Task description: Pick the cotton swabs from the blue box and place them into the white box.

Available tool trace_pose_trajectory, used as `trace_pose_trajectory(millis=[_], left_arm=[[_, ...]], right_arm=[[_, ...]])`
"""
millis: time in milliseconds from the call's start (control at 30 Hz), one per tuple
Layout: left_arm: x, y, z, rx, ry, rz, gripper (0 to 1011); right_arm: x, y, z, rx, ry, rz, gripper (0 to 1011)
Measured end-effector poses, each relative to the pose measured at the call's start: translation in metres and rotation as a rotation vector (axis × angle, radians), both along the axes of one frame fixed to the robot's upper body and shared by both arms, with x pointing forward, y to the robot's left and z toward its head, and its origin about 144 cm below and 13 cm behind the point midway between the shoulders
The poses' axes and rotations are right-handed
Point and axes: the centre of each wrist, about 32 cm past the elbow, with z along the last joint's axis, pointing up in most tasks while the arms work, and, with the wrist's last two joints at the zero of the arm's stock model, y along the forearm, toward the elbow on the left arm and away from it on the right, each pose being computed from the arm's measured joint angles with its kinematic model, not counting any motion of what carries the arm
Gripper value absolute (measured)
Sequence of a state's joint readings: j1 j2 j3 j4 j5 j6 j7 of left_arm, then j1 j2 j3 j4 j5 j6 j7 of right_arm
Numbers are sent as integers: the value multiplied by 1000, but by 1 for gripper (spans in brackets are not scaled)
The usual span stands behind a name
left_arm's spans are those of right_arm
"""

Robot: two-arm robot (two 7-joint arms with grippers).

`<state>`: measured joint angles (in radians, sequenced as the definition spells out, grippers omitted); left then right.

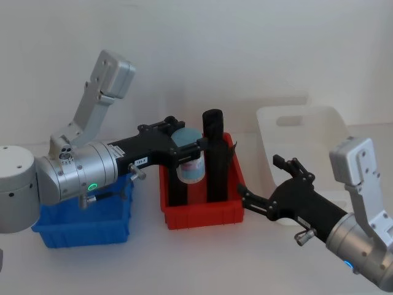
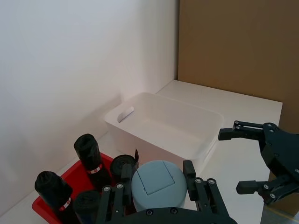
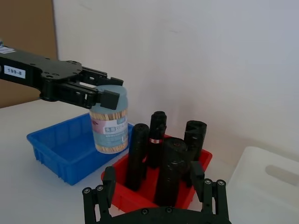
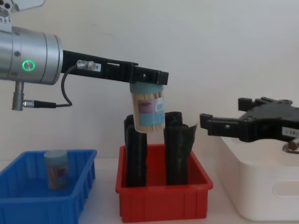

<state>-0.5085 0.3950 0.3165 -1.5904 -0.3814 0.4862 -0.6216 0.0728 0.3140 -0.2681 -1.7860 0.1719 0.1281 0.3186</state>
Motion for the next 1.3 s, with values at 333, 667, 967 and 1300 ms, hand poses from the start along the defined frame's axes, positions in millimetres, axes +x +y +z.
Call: trace_pose_trajectory(millis=[333, 667, 967, 1300], left_arm=[[0, 0, 0, -1, 0, -3, 661], [0, -1, 1, -1, 1, -4, 661], [0, 0, 1, -1, 1, -4, 661], [0, -1, 1, -1, 1, -4, 661]], right_arm=[[25, 23, 22, -88, -15, 123, 1002], [49, 42, 33, -148, 1, 176, 1002], [69, 54, 35, -180, 31, 202, 1002], [85, 64, 34, -184, 43, 239, 907]])
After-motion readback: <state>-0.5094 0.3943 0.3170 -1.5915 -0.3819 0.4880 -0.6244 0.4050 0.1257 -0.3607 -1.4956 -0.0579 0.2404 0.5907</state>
